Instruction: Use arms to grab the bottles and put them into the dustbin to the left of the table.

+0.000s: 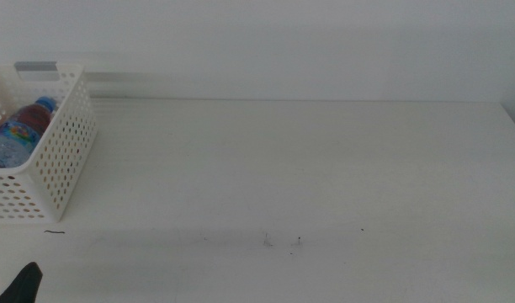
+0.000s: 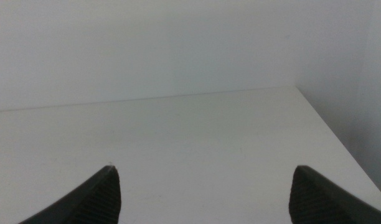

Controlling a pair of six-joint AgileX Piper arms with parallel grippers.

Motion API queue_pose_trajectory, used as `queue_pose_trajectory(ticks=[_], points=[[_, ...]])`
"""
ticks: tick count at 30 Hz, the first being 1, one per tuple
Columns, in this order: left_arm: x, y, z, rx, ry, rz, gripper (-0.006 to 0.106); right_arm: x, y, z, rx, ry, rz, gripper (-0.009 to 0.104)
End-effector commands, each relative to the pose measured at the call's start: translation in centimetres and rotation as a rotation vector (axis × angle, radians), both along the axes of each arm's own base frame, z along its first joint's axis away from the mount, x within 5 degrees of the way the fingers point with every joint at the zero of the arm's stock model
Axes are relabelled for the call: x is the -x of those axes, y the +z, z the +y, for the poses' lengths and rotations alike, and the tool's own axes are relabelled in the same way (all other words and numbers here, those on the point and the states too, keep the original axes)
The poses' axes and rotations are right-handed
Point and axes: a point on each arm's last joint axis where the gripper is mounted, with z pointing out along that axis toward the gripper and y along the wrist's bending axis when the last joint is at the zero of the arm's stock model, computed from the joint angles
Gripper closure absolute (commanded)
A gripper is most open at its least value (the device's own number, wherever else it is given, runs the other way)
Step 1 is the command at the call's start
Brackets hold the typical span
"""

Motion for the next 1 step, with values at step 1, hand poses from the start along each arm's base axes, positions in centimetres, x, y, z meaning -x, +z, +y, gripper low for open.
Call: queue_pose_trajectory(ticks=[1], points=[[0.00,0.10,0.00,0.004,0.000,-0.014,0.010,0.00,-0.08,-0.07,0.017,-0.009,-0.009,0.004]])
